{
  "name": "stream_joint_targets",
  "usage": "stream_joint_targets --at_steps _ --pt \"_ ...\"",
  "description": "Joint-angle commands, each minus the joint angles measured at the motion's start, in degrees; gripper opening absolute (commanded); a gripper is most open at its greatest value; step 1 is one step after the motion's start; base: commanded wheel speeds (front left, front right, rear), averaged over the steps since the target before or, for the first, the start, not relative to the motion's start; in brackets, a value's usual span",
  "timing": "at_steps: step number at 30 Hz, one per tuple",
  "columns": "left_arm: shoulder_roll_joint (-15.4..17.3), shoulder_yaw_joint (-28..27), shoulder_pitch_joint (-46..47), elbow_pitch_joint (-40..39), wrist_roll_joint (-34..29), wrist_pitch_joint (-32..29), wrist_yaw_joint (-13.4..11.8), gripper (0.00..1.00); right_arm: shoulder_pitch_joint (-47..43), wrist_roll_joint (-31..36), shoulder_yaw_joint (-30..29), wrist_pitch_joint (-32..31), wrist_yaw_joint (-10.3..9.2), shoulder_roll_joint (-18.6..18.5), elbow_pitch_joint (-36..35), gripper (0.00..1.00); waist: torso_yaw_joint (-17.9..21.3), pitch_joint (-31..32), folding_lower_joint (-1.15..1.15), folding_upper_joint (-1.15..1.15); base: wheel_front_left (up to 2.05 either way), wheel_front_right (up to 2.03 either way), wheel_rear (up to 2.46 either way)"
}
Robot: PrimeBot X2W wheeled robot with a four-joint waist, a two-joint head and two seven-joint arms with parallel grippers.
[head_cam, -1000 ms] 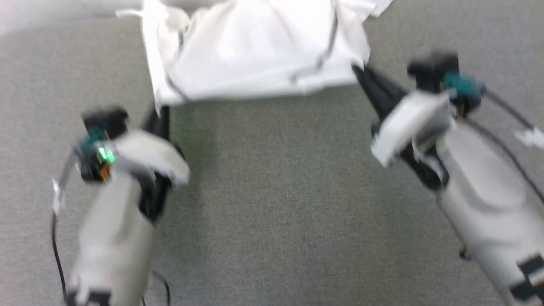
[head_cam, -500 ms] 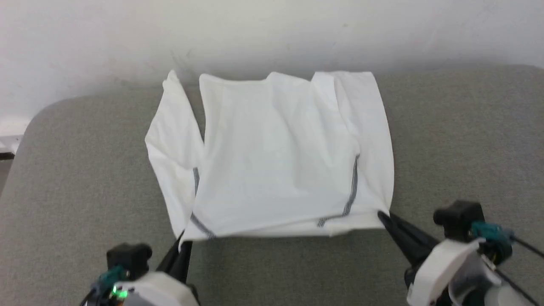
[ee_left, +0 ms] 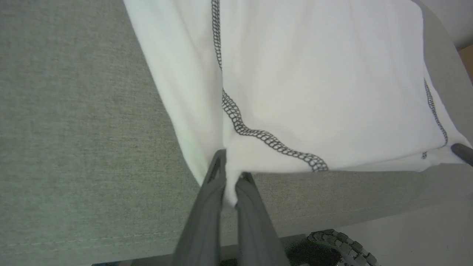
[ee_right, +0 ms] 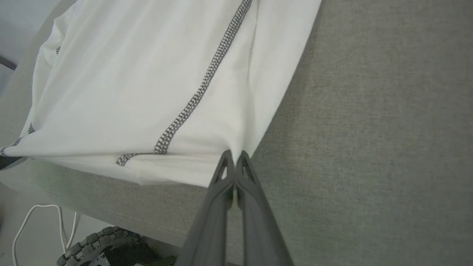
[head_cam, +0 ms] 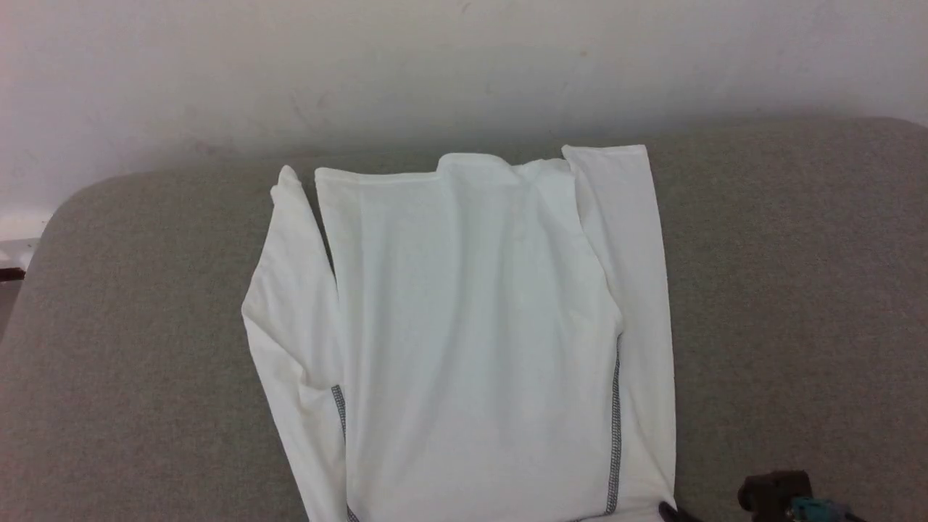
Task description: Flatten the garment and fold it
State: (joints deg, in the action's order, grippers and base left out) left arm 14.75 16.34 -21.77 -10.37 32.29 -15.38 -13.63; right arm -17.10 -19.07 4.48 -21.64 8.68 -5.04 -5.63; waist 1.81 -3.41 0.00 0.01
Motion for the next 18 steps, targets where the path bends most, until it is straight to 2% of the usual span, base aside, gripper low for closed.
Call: stream_joint_targets --at_steps 1,3,4,5,6,7,8,9,13,18 --pt "1.1 -1.7 0.5 2.8 0.1 0.8 -0.2 0.0 -0.2 1.2 -2.5 0.8 -1.2 -1.3 2.2 0.0 -0.5 -0.6 0.0 -0.01 0.0 0.0 0.0" --pt "0.1 -1.1 2.0 5.6 0.8 1.6 1.0 0.0 0.6 1.6 -1.9 2.5 -1.2 -0.9 4.9 0.0 -0.7 -0.9 0.0 -0.01 0.0 0.0 0.0" --pt "-0.3 -0.6 2.7 7.0 1.1 1.7 1.7 0.0 0.9 2.0 -1.6 2.9 -1.2 -0.8 6.4 0.18 -0.7 -1.0 0.0 -0.01 0.0 0.0 0.0" --pt "-0.6 -0.2 3.5 8.4 1.1 2.0 2.2 0.0 1.4 2.3 -1.1 3.4 -1.2 -0.8 7.6 0.41 -0.7 -1.2 0.0 -0.01 0.0 0.0 0.0" --pt "-1.0 0.0 4.4 9.5 1.2 2.6 2.8 0.0 2.0 2.1 -0.7 4.2 -1.2 -0.6 8.4 0.79 -0.6 -1.3 0.0 -0.01 0.0 0.0 0.0" --pt "-1.5 0.2 5.2 10.7 1.4 3.1 3.2 0.41 2.5 2.1 -0.3 4.8 -1.2 -0.5 9.1 1.0 -0.6 -1.4 0.0 -0.01 0.0 0.0 0.0" --pt "-1.8 0.4 6.0 11.6 1.5 3.5 3.7 0.88 3.0 2.2 0.2 5.5 -1.2 -0.6 9.5 1.0 -0.5 -1.5 0.0 -0.01 0.0 0.0 0.0" --pt "-2.1 0.5 6.8 12.2 1.5 4.1 4.1 1.0 3.6 1.8 0.6 6.6 -1.2 -0.6 9.4 1.0 -0.5 -1.6 0.0 -0.01 0.0 0.0 0.0" --pt "-2.3 0.1 8.7 12.3 1.0 6.5 4.6 1.0 4.9 -0.1 1.8 11.0 -1.2 -0.9 6.4 1.0 -0.1 -1.4 0.0 -0.01 0.0 0.0 0.0" --pt "-0.8 -1.6 9.1 5.8 2.0 6.2 4.8 1.0 6.7 1.1 0.9 15.8 -1.2 -0.7 -0.5 1.0 0.8 -1.3 0.0 -0.01 0.0 0.0 0.0"
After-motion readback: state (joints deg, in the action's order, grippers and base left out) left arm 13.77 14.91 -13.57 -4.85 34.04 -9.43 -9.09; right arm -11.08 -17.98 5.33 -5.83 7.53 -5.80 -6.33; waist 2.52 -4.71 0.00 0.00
